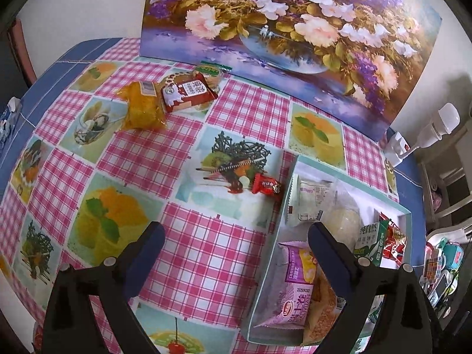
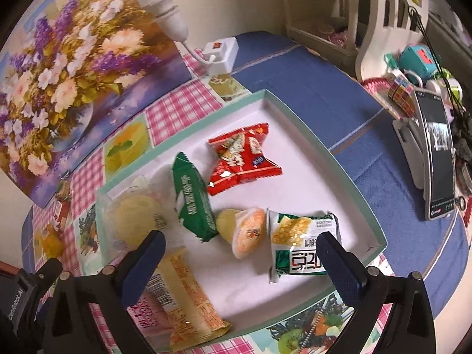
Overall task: Organize snacks
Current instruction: 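Move both open tools back from the tray toward the snack pile, then move both open tools toward the yellow bread bag and small red candy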
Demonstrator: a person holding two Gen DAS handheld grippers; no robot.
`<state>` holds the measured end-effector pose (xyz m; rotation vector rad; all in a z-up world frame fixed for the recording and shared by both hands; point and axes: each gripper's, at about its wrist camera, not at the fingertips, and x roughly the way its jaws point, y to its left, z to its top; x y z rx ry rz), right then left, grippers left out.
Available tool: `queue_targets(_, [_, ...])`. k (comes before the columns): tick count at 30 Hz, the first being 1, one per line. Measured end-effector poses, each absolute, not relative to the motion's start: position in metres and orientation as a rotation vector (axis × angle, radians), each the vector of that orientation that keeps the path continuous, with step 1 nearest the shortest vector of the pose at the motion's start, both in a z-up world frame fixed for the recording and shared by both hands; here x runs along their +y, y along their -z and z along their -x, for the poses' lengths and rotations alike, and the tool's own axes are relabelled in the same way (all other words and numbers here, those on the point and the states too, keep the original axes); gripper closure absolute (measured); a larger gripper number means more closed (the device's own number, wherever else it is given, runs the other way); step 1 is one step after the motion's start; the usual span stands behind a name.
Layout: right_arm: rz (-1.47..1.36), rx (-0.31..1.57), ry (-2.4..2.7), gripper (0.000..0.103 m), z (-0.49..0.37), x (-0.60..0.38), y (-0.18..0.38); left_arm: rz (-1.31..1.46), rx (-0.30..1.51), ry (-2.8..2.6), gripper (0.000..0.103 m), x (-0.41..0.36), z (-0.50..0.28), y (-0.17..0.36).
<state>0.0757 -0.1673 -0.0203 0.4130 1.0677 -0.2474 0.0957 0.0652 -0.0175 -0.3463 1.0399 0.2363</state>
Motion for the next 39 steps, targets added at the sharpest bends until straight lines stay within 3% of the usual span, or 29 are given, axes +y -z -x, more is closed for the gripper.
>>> queue_targets(20, [-0.302, 1.01, -0.004, 0.0, -0.083, -0.063, -0.002, 0.22, 0.924, -0.379, 0.005, 0.129, -0.093, -0.021])
queue_targets(39, [-0.218, 1.061, -0.171, 0.0, -0.087, 0.008, 0.017, 0.214, 0.986, -0.485, 0.005, 0.229, -0.089, -0.011])
